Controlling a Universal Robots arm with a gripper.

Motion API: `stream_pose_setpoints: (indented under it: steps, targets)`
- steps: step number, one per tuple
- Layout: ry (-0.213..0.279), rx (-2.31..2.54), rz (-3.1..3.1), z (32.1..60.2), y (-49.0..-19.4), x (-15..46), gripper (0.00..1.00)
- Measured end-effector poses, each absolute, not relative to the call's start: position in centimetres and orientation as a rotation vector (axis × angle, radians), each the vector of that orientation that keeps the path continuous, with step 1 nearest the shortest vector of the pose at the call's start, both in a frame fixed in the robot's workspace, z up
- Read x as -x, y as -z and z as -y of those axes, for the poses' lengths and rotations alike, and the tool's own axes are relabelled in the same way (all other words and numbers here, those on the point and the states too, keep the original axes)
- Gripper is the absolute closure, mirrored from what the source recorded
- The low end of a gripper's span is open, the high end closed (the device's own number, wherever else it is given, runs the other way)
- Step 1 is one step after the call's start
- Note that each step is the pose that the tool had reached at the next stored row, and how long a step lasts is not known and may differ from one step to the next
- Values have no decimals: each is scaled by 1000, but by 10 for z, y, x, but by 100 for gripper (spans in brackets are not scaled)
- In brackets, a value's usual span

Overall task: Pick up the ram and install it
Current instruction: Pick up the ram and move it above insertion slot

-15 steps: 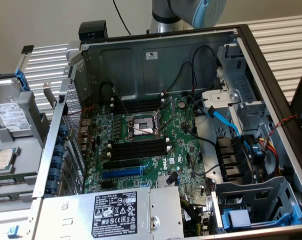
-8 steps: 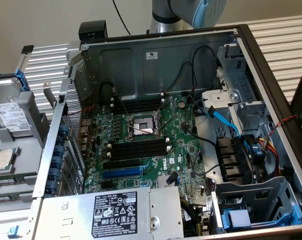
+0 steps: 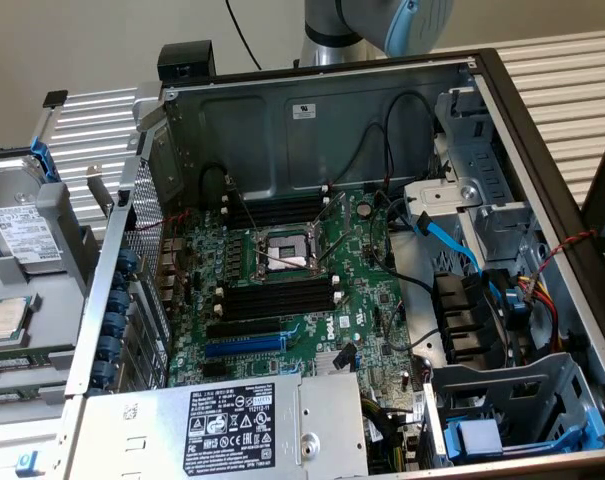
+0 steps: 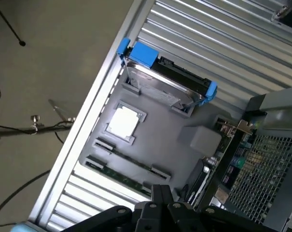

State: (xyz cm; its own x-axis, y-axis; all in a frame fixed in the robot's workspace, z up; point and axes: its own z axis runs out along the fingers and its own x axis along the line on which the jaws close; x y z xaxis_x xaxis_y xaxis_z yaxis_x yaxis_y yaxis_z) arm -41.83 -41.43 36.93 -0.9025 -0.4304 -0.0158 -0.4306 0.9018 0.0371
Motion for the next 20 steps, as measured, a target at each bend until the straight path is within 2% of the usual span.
stream_pose_setpoints:
  steps: [20]
  targets:
    - [-63,1232,-2888,414,-363,418,89]
